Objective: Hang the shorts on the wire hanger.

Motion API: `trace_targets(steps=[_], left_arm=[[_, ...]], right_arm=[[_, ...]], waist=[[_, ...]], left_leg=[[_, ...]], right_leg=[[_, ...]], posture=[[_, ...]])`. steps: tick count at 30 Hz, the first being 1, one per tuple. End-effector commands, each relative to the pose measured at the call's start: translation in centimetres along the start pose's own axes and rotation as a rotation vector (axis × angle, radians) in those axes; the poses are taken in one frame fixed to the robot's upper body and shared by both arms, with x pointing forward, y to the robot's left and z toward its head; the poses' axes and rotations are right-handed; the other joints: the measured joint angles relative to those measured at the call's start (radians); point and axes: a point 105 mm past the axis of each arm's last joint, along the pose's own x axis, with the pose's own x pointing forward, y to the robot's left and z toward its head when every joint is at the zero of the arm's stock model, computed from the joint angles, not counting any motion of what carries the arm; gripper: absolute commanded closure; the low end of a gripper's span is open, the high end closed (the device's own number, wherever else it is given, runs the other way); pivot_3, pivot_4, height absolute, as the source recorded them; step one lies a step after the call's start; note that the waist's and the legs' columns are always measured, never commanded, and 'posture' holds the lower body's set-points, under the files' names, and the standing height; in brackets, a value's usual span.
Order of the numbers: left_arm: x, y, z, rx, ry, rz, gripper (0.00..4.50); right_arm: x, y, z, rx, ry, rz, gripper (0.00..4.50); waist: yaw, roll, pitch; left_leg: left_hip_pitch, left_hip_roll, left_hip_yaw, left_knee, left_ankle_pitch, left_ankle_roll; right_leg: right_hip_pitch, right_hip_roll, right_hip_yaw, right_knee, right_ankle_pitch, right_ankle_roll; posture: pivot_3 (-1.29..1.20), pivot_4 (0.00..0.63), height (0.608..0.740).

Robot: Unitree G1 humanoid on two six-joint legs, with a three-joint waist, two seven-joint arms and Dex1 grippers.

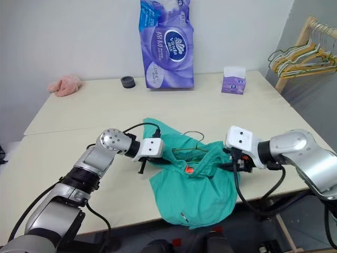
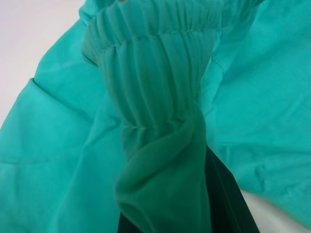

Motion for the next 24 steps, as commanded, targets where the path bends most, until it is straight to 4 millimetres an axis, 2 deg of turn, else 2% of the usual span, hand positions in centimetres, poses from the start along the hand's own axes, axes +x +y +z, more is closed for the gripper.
trace_targets(steps=[1,2,8,12,17,24], left_arm=[[0.2,0.4,1.3,0.038,-0.038,0.016,4.48],[0.3,0.3,1.5,0.041,-0.045,0.013,4.48],[0.4,0.2,1.9,0.053,-0.064,0.0,4.48],[0.5,0.0,2.0,0.062,-0.063,-0.017,4.48],[0.3,0.1,1.9,0.065,-0.056,-0.02,4.48],[0.0,-0.2,2.0,0.068,-0.064,-0.023,4.48]], right_arm=[[-1.8,-1.0,-0.6,0.018,0.031,-0.113,0.78],[-2.1,-1.2,-1.2,0.056,0.041,-0.136,0.45],[-2.2,-1.3,-2.3,0.203,0.019,-0.179,0.41],[-0.7,-1.2,-3.8,0.254,0.037,-0.162,0.41],[1.0,-1.5,-4.6,0.244,0.055,-0.126,0.41],[4.0,-2.0,-4.0,0.188,0.037,-0.052,0.41]], waist=[[-0.001,0.0,0.0],[-0.001,0.0,0.0],[-0.007,0.0,0.0],[-0.007,0.0,0.0],[-0.008,0.0,0.0],[-0.014,0.0,0.0]], left_leg=[[0.0,0.0,0.0,0.0,0.0,0.0],[0.0,0.0,0.001,0.0,0.0,0.0],[0.001,0.0,0.002,0.0,0.0,0.0],[0.001,0.0,0.002,0.0,0.0,0.0],[0.001,0.0,0.003,0.0,0.0,0.0],[0.001,0.0,0.004,0.0,0.0,0.0]], right_leg=[[0.0,0.0,0.0,0.0,0.0,0.0],[0.0,0.0,0.0,0.0,0.0,0.0],[0.0,-0.001,0.001,0.001,0.0,0.0],[0.0,-0.001,0.001,0.001,0.0,0.0],[0.0,-0.001,0.001,0.001,0.0,0.0],[0.0,0.0,0.001,0.002,0.0,0.0]], posture=[[-0.18,0.061,0.74],[-0.18,0.061,0.74],[-0.19,0.061,0.74],[-0.18,0.06,0.74],[-0.18,0.058,0.74],[-0.17,0.056,0.74]])
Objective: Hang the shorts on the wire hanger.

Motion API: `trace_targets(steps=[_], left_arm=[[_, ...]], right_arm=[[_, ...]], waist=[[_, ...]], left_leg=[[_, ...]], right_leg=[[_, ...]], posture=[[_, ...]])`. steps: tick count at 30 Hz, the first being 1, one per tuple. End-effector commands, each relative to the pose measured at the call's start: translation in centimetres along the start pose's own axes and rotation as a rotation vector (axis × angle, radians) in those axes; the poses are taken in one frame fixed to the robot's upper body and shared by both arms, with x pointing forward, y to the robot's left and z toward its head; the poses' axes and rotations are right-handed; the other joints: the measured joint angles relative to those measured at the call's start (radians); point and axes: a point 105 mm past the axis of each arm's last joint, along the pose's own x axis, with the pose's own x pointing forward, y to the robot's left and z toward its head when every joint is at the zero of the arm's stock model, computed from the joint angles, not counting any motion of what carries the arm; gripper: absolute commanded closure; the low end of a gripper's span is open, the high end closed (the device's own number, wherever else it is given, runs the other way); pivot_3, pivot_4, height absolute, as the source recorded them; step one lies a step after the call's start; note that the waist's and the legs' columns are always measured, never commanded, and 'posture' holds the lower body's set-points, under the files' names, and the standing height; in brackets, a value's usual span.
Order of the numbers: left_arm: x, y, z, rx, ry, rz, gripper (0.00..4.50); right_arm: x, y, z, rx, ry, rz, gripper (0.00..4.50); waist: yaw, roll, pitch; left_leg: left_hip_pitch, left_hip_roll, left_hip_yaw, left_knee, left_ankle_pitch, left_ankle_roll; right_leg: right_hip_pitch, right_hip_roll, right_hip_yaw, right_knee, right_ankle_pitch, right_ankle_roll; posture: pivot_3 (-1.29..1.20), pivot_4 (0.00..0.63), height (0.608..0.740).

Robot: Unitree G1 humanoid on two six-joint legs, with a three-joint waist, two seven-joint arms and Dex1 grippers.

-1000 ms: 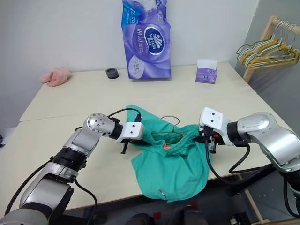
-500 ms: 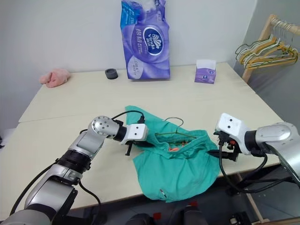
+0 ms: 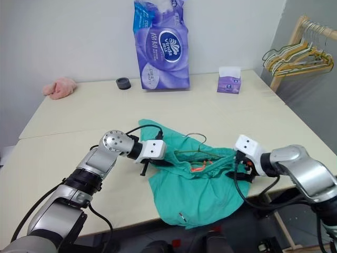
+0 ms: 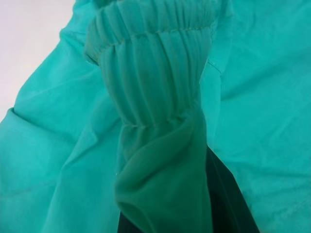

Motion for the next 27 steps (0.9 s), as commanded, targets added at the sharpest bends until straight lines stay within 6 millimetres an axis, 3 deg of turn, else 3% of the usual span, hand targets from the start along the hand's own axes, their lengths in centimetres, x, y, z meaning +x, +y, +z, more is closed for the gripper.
trace_targets(steps=[1,4,7,17,20,24,27], left_arm=[[-0.4,0.2,1.0,0.041,-0.028,0.013,4.48],[-0.5,0.3,1.0,0.038,-0.033,0.02,4.48],[-0.6,0.4,1.1,0.04,-0.037,0.023,4.48],[-0.5,0.7,2.0,0.04,-0.093,0.047,4.48],[-0.5,1.4,2.7,0.001,-0.143,0.073,4.49],[-1.1,2.0,3.9,-0.055,-0.216,0.08,3.22],[-2.0,2.5,3.6,-0.106,-0.232,0.1,2.27]], right_arm=[[0.4,-0.3,1.0,-0.062,-0.011,0.012,0.41],[0.8,-0.2,1.0,-0.086,0.001,0.025,0.41],[1.0,0.1,0.8,-0.125,0.021,0.041,1.0],[0.8,0.9,1.3,-0.162,0.008,0.072,4.48],[0.5,1.1,1.8,-0.168,-0.01,0.076,4.5],[-0.4,1.5,2.7,-0.164,-0.042,0.089,4.5],[-1.1,1.8,2.8,-0.165,-0.048,0.091,4.5]], waist=[[-0.002,0.0,0.0],[0.001,0.0,0.0],[0.003,0.0,0.0],[0.005,0.0,0.0],[0.005,0.0,0.0],[0.005,0.0,0.0],[0.005,0.0,0.0]], left_leg=[[0.0,0.0,0.0,0.0,0.0,0.0],[0.0,0.0,-0.001,0.0,0.0,0.0],[-0.001,0.0,-0.001,0.0,0.0,0.0],[-0.001,0.0,-0.001,0.0,0.0,0.0],[-0.001,-0.001,0.0,0.0,0.0,0.0],[-0.001,0.0,-0.001,0.0,0.0,0.0],[-0.001,0.0,-0.001,0.0,0.0,0.0]], right_leg=[[0.0,0.0,0.0,0.0,0.0,0.0],[0.0,0.0,0.0,0.0,0.0,0.0],[-0.001,-0.001,0.0,0.0,0.0,0.0],[-0.001,-0.001,0.0,0.001,0.0,0.0],[-0.001,-0.001,0.0,0.001,0.0,0.0],[-0.001,-0.001,0.0,0.001,0.0,0.0],[-0.001,-0.001,0.0,0.001,0.0,0.0]], posture=[[-0.16,0.055,0.74],[-0.15,0.055,0.74],[-0.15,0.055,0.74],[-0.16,0.054,0.74],[-0.16,0.054,0.74],[-0.16,0.053,0.74],[-0.17,0.05,0.74]])
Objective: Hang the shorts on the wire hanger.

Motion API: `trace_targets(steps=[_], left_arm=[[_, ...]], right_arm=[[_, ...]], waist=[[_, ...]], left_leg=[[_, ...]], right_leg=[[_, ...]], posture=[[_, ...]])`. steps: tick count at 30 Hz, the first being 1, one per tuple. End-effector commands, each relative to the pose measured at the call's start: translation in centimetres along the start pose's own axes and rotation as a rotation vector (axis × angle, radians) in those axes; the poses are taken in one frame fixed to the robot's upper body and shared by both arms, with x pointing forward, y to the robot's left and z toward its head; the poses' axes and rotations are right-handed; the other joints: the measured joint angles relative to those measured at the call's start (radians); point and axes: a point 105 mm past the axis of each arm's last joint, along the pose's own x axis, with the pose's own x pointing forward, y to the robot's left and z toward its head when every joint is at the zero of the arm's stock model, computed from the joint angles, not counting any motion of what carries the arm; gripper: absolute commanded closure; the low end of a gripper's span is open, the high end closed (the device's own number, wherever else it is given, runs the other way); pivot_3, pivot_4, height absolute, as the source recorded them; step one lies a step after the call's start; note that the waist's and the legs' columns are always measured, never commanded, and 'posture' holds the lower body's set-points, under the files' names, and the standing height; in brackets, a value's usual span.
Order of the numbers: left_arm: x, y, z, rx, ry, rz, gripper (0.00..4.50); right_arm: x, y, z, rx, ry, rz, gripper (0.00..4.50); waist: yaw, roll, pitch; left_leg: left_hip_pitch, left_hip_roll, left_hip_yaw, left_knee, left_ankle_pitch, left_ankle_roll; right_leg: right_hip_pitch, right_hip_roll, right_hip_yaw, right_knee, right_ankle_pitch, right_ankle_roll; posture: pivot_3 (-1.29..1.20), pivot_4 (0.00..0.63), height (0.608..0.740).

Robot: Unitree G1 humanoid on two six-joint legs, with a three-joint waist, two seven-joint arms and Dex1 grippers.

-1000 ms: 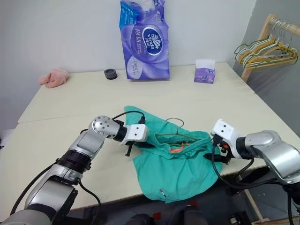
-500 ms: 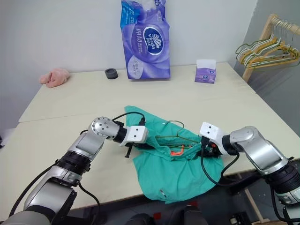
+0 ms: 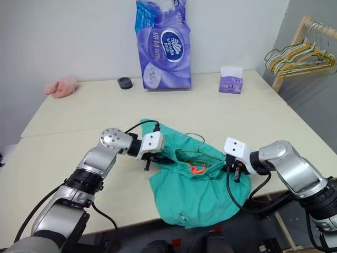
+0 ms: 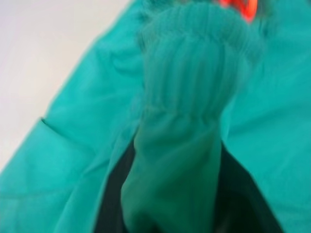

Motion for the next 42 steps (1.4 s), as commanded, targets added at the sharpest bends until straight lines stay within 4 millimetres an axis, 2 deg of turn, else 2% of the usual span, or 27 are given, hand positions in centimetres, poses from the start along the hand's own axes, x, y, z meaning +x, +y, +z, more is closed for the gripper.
trace_targets(steps=[1,3,7,10,12,19,22,29,34,35,38,42], left_arm=[[-1.4,1.3,1.7,-0.01,-0.073,0.041,2.01],[-2.0,1.9,1.6,-0.012,-0.076,0.082,1.37],[-3.4,1.7,0.8,-0.059,-0.062,0.057,0.15],[-3.7,1.6,0.5,-0.078,-0.062,0.047,0.05],[-4.1,1.1,-0.4,-0.081,-0.021,0.023,0.05],[-4.1,0.8,-1.7,-0.076,0.016,0.019,0.05],[-4.2,0.9,-1.9,-0.078,0.021,0.019,0.6],[-3.7,0.9,-2.9,-0.069,0.042,0.025,2.79],[-4.0,2.5,-3.4,-0.026,0.074,0.114,4.3],[-4.2,2.9,-3.5,-0.021,0.078,0.137,4.49],[-4.5,3.7,-3.5,-0.01,0.081,0.179,4.49],[-4.5,3.9,-3.6,-0.002,0.077,0.186,4.49]], right_arm=[[-1.7,0.4,1.8,-0.047,-0.062,-0.008,4.5],[-2.0,0.5,1.8,-0.044,-0.064,-0.008,4.5],[-2.6,0.8,1.6,-0.031,-0.065,-0.011,4.5],[-2.8,0.8,1.4,-0.024,-0.063,-0.012,4.5],[-3.2,0.8,1.2,-0.013,-0.059,-0.015,4.5],[-4.1,1.1,0.5,0.002,-0.038,-0.012,4.5],[-4.2,1.2,0.4,0.004,-0.035,-0.012,4.5],[-4.4,1.2,0.5,0.005,-0.038,-0.012,4.5],[-4.6,1.5,0.2,0.013,-0.026,-0.001,4.5],[-4.6,1.6,0.0,0.015,-0.021,0.003,4.5],[-4.7,1.9,-0.4,0.022,-0.005,0.017,4.5],[-4.8,2.4,-1.1,0.031,0.019,0.031,4.5]], waist=[[0.0,0.0,0.0],[0.0,0.0,0.0],[-0.006,0.0,0.0],[-0.01,0.0,0.0],[-0.011,0.0,0.0],[-0.016,0.0,0.0],[-0.019,0.0,0.0],[-0.02,0.0,0.0],[-0.019,0.0,0.0],[-0.019,0.0,0.0],[-0.02,0.0,0.0],[-0.02,0.0,0.0]], left_leg=[[0.0,0.0,0.0,0.0,0.0,0.0],[0.0,0.0,0.0,0.0,0.0,0.0],[0.0,0.0,0.0,0.0,0.0,0.0],[0.0,0.0,0.0,0.0,0.0,0.0],[0.0,0.0,0.0,0.0,0.0,0.0],[0.0,0.0,0.0,0.0,0.0,0.0],[0.0,0.0,0.0,0.0,0.0,0.0],[0.0,0.0,0.0,0.0,0.0,0.0],[0.0,0.0,0.0,0.0,0.0,0.0],[0.0,0.0,0.0,0.0,0.0,0.0],[0.0,0.0,0.0,0.0,0.0,0.0],[0.0,0.0,0.001,0.0,0.0,0.0]], right_leg=[[0.0,0.0,0.0,0.0,0.0,0.0],[0.0,0.0,0.0,0.0,0.0,0.0],[0.0,0.0,0.0,0.0,0.0,0.0],[0.0,0.0,0.0,0.0,0.0,0.0],[0.0,0.0,0.0,0.0,0.0,0.0],[0.0,0.0,0.0,0.0,0.0,0.0],[0.0,0.0,0.0,0.0,0.0,0.0],[0.0,0.0,0.0,0.0,0.0,0.0],[0.0,0.0,0.0,0.0,0.0,0.0],[0.0,0.0,0.0,0.0,0.0,0.0],[0.0,0.0,0.0,0.0,0.0,0.0],[0.0,0.0,0.0,0.0,0.0,0.001]], posture=[[-0.17,0.05,0.74],[-0.17,0.05,0.74],[-0.17,0.05,0.74],[-0.18,0.044,0.74],[-0.18,0.044,0.74],[-0.19,0.044,0.74],[-0.19,0.045,0.74],[-0.19,0.044,0.74],[-0.19,0.047,0.74],[-0.19,0.047,0.74],[-0.19,0.048,0.74],[-0.19,0.051,0.74]])
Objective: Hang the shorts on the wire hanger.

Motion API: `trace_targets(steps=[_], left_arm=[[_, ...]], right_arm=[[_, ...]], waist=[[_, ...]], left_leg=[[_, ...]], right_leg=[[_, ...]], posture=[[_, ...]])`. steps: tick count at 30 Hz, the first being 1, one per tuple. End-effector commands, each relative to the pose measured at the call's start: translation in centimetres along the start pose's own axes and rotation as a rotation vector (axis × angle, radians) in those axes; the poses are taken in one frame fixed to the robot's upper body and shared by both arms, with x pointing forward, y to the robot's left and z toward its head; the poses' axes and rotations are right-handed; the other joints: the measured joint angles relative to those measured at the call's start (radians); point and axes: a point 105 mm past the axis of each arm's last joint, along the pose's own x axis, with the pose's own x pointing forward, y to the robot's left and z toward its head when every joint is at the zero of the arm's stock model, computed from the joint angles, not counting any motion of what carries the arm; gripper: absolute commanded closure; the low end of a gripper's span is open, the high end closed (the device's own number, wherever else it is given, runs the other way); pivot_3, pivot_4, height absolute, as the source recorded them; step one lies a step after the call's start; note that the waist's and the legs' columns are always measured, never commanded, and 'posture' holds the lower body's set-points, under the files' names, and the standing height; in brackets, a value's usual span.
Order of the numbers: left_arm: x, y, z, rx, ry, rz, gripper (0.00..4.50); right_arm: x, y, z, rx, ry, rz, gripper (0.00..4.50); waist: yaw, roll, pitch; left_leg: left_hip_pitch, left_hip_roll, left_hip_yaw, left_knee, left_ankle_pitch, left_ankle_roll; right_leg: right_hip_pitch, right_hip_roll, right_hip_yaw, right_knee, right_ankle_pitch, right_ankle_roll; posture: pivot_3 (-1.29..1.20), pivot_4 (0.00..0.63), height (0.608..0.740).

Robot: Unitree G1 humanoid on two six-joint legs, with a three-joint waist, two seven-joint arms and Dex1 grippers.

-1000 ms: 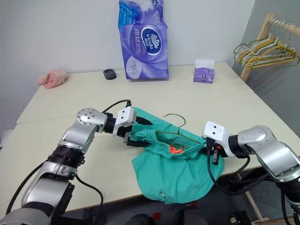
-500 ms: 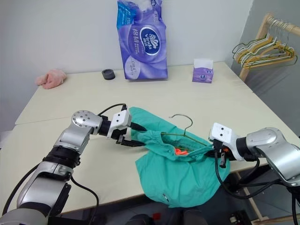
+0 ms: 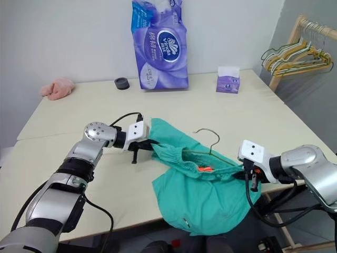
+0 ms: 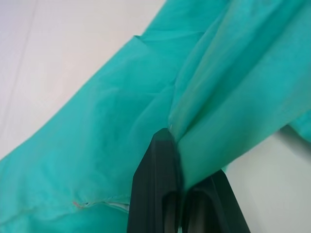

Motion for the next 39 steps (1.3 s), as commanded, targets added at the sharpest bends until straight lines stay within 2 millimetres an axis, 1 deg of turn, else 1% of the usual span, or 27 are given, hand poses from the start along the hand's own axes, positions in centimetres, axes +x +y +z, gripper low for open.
trace_targets(steps=[1,6,15,18,20,23,26,27,31,34,36,37,39], left_arm=[[-0.4,0.7,0.6,0.03,-0.017,0.033,4.49],[-0.1,0.3,0.4,0.03,-0.021,0.021,4.49],[0.0,-0.2,-0.1,0.034,-0.011,0.017,4.49],[0.2,-0.4,0.2,0.033,-0.038,0.017,4.49],[0.6,-0.4,0.8,0.02,-0.082,0.035,4.49],[0.9,-0.3,1.8,-0.015,-0.146,0.048,4.49],[0.9,-0.1,3.1,-0.033,-0.203,0.059,3.92],[0.8,0.2,3.3,-0.032,-0.211,0.076,3.66],[0.5,1.5,3.5,-0.004,-0.203,0.185,2.54],[-0.9,3.4,3.4,-0.009,-0.195,0.315,1.71],[-1.4,4.0,3.7,-0.022,-0.209,0.353,1.71],[-1.6,4.2,4.1,-0.05,-0.238,0.364,1.71],[-1.6,4.1,5.4,-0.101,-0.304,0.354,1.71]], right_arm=[[-0.8,0.2,0.5,-0.041,-0.006,-0.012,4.5],[-1.0,0.1,0.0,-0.027,0.003,-0.023,4.5],[-1.7,-0.5,0.3,-0.002,-0.021,-0.047,4.5],[-1.8,-0.8,1.0,0.009,-0.054,-0.062,4.5],[-1.7,-0.8,1.5,0.015,-0.073,-0.061,4.5],[-1.6,-0.8,1.6,0.018,-0.075,-0.06,4.5],[-1.5,-0.7,1.7,0.029,-0.083,-0.058,4.5],[-1.4,-0.6,1.8,0.035,-0.087,-0.058,4.5],[-1.3,-0.5,1.9,0.073,-0.106,-0.056,4.5],[-1.3,0.0,1.9,0.169,-0.15,-0.049,4.5],[-1.3,0.3,1.8,0.227,-0.171,-0.05,4.5],[-1.4,0.3,1.7,0.275,-0.189,-0.061,4.5],[-1.7,0.1,0.7,0.411,-0.224,-0.117,4.5]], waist=[[0.0,0.0,0.0],[0.0,0.0,0.0],[0.0,0.0,0.0],[0.0,0.0,0.0],[0.0,0.0,0.0],[0.0,0.0,0.0],[0.001,0.0,0.0],[0.0,0.0,0.0],[0.0,0.0,0.0],[0.001,0.0,0.0],[0.001,0.0,0.0],[0.001,0.0,0.0],[0.001,0.0,0.0]], left_leg=[[0.0,0.0,0.0,0.0,0.0,0.0],[0.0,0.0,0.0,0.0,0.0,0.0],[0.0,0.0,0.0,0.0,0.0,0.0],[0.0,0.0,0.0,0.0,0.0,0.0],[0.0,0.0,0.0,0.0,0.0,0.0],[0.0,0.0,0.0,0.0,0.0,0.0],[0.0,0.0,0.0,0.0,0.0,0.0],[0.0,0.0,0.0,0.0,0.0,0.0],[0.0,0.0,0.0,0.0,0.0,0.0],[0.0,0.0,0.0,0.0,0.0,0.0],[0.0,0.0,-0.001,0.0,0.0,0.0],[0.0,0.0,-0.001,0.0,0.0,0.0],[0.0,0.0,-0.001,0.0,0.0,0.0]], right_leg=[[0.0,0.0,0.0,0.0,0.0,0.0],[0.0,0.0,0.0,0.0,0.0,0.0],[0.0,0.0,0.0,0.0,0.0,0.0],[0.0,0.0,0.0,0.0,0.0,0.0],[0.0,0.0,0.0,0.0,0.0,0.0],[0.0,0.0,0.0,0.001,0.0,0.0],[0.0,0.0,0.0,0.0,0.0,0.0],[0.0,0.0,0.0,0.001,0.0,0.0],[0.0,0.0,0.0,0.001,0.0,0.0],[0.0,0.0,0.0,0.001,0.0,0.0],[0.0,0.0,0.0,0.001,0.0,0.0],[0.0,0.0,0.0,0.001,0.0,0.0],[0.0,0.0,0.0,0.001,0.0,0.0]], posture=[[-0.19,0.051,0.74],[-0.19,0.054,0.74],[-0.19,0.054,0.74],[-0.19,0.054,0.74],[-0.19,0.054,0.74],[-0.19,0.053,0.74],[-0.19,0.054,0.74],[-0.18,0.054,0.74],[-0.18,0.055,0.74],[-0.18,0.059,0.74],[-0.19,0.065,0.74],[-0.19,0.065,0.74],[-0.19,0.072,0.74]])
